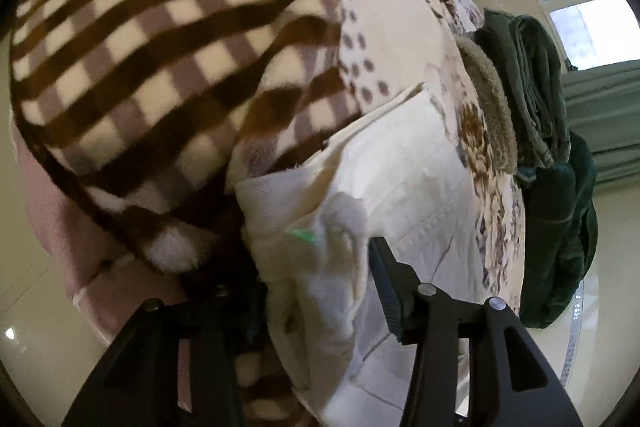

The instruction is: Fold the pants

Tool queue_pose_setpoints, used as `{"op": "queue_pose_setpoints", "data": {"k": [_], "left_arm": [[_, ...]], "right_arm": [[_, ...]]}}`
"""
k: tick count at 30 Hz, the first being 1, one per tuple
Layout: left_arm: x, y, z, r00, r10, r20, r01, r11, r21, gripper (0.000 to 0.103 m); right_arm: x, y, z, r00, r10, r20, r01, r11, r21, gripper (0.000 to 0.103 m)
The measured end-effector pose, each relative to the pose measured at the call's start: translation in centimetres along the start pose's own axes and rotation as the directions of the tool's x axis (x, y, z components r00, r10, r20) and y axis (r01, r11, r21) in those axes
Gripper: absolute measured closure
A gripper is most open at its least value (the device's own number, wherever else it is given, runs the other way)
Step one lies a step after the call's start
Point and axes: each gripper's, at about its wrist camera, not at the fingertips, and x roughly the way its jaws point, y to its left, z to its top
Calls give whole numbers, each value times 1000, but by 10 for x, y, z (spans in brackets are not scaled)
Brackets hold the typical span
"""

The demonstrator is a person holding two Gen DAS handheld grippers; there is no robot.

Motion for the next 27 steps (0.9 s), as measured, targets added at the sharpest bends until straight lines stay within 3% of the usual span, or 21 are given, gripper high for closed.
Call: {"op": "queue_pose_setpoints", "data": {"k": [2,8,17,21,24,27], "left_arm": [[-17,-9,-5,999,-9,41,8,1000,22,68],[-55,-29,-19,996,13,87,-18,998,59,68],[-54,-24,-33,997,54,51,-56,998,38,68],[-32,-17,-41,997,75,10,-76,996,39,68],[-20,-11,-31,996,87,-11,-88,996,-27,68],[-30,-18,-28,996,89,24,-88,996,-33,67]], "right_arm": [[0,-1,1,1000,4,1,-4,1000,-1,33],[2,-4,0,1000,5,3,-5,1000,5,33],[4,-8,-1,1000,23,-1,-23,1000,4,33],[7,-10,-2,1000,25,-4,-25,1000,10,33],[7,-10,-2,1000,29,-2,-28,1000,13,33],[7,-12,-2,1000,31,2,-31,999,11,33]]}}
